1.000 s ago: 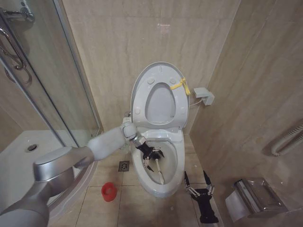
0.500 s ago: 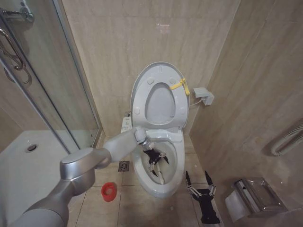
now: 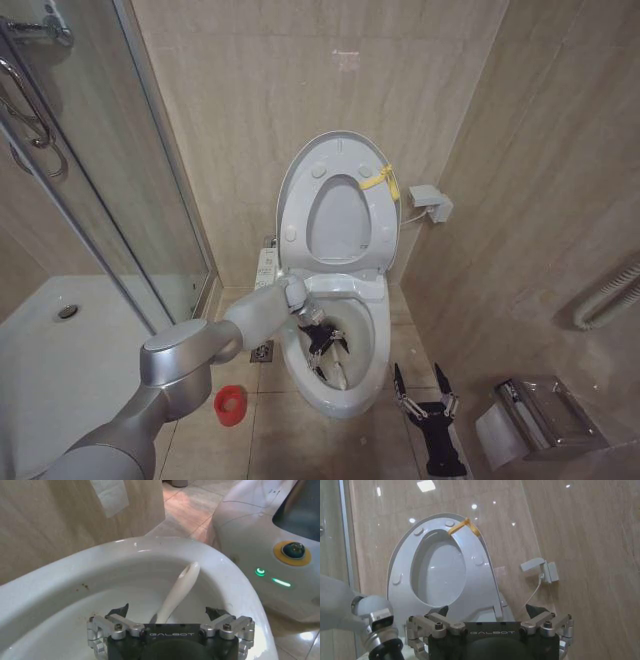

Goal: Open the toilet lid, clean the toilet bowl with a toilet brush, close the toilet lid, and flush.

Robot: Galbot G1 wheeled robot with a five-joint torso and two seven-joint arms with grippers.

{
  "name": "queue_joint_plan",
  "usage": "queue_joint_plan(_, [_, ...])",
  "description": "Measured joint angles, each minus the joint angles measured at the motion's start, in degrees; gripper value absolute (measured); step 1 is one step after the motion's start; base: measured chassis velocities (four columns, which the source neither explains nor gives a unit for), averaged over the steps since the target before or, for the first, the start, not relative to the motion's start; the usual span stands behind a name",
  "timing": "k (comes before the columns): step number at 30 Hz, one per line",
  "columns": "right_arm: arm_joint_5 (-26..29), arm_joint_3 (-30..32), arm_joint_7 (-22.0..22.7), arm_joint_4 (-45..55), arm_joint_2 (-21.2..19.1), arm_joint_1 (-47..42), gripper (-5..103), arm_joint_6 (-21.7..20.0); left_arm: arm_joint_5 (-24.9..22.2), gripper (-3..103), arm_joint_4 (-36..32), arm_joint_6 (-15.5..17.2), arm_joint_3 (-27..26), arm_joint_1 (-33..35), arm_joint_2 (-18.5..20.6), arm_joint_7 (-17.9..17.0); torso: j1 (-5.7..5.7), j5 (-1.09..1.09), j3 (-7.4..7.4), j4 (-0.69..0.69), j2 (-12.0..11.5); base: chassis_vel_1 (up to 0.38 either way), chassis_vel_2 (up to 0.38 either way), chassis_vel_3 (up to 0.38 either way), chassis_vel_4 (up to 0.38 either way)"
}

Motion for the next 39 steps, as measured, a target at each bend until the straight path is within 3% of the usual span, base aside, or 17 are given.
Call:
queue_joint_plan(17, [0.44,0.07,-0.16,-0.26,-0.09,-0.42,100,0.68,1.48,100,4.56,-0.43,-0.51,1.76,-3.46,-1.48,0.0,-0.01,-0.01,-0.03,0.01,0.0,0.0,0.0,0.0])
queue_joint_plan(18, [0.47,0.07,-0.17,-0.28,-0.08,-0.42,100,0.71,1.63,93,4.83,-0.46,-0.49,1.92,-3.45,-1.58,0.0,-0.01,0.0,-0.03,0.01,0.0,0.0,0.0,0.0])
queue_joint_plan(23, [0.49,0.07,-0.23,-0.31,0.04,-0.44,100,0.76,1.97,93,5.2,-1.0,-0.25,2.31,-3.31,-2.11,0.0,0.02,0.0,0.03,0.0,0.0,0.0,0.0,0.0])
queue_joint_plan(24, [0.49,0.07,-0.24,-0.32,0.08,-0.47,100,0.79,1.99,66,5.2,-1.07,-0.26,2.33,-3.31,-2.19,0.0,0.01,0.0,0.01,0.0,0.0,0.0,0.0,0.0])
queue_joint_plan(31, [0.39,0.07,-0.29,-0.34,0.27,-0.55,100,0.83,2.05,66,5.18,-1.18,-0.67,2.33,-3.28,-2.69,0.0,0.01,0.0,0.0,0.0,0.0,0.0,0.0,0.0])
queue_joint_plan(32, [0.36,0.07,-0.29,-0.33,0.3,-0.6,100,0.84,2.05,39,5.16,-1.19,-0.81,2.34,-3.28,-2.75,0.0,0.01,0.0,-0.01,0.0,0.0,0.0,0.0,0.0])
queue_joint_plan(39, [0.18,0.06,-0.41,-0.31,0.41,-0.91,100,0.98,1.84,39,4.69,-1.34,-1.96,2.45,-3.2,-2.98,0.0,-0.01,0.0,-0.03,0.0,0.0,0.0,0.0,0.0])
